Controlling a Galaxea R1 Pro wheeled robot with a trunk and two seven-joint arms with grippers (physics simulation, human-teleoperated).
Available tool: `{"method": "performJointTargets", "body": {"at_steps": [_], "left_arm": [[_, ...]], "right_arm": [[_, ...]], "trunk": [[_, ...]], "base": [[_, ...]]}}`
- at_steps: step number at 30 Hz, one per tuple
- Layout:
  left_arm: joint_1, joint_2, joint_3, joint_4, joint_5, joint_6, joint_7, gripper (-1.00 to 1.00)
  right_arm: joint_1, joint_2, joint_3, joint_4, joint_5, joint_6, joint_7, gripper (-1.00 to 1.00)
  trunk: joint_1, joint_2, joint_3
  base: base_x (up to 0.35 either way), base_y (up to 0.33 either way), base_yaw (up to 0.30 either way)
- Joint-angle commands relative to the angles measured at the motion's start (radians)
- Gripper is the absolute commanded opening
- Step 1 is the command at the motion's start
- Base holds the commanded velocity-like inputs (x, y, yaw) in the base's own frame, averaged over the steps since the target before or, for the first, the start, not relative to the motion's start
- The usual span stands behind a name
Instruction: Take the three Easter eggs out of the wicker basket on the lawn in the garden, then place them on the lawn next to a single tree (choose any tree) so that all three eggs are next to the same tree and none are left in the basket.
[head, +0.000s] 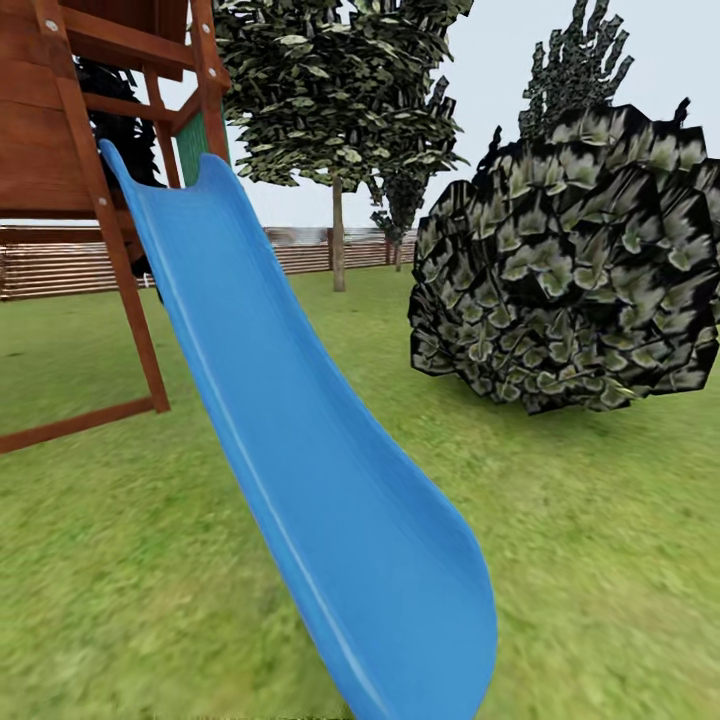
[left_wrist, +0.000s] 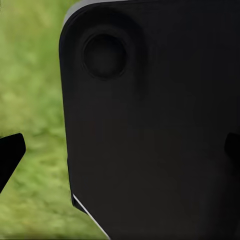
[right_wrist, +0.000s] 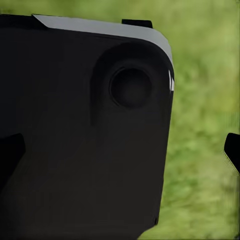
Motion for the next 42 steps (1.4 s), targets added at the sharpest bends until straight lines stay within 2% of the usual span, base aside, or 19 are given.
{"method": "performJointTargets", "body": {"at_steps": [1, 5, 22, 42], "left_arm": [[0.0, 0.0, 0.0, -0.001, 0.0, -0.001, 0.0, 1.0], [0.0, -0.001, 0.0, -0.002, 0.0, -0.001, 0.0, 1.0], [0.0, -0.002, 0.0, -0.002, 0.0, -0.001, 0.0, 1.0], [0.0, 0.0, 0.0, -0.002, 0.0, -0.001, 0.0, 1.0]], "right_arm": [[0.0, 0.0, 0.002, 0.0, 0.002, 0.0, -0.001, 1.0], [0.0, 0.0, 0.002, 0.0, 0.002, -0.002, -0.002, 1.0], [-0.001, 0.0, 0.003, 0.0, 0.003, -0.004, -0.002, 1.0], [0.0, 0.0, 0.003, 0.0, 0.004, -0.006, -0.002, 1.0]], "trunk": [[0.0, 0.0, -0.002], [0.0, 0.0, -0.004], [0.0, 0.0, -0.016], [0.0, 0.0, -0.031]], "base": [[0.0, 0.0, 0.287], [-0.079, 0.0, 0.287], [-0.302, 0.0, 0.287], [-0.012, 0.0, 0.287]]}}
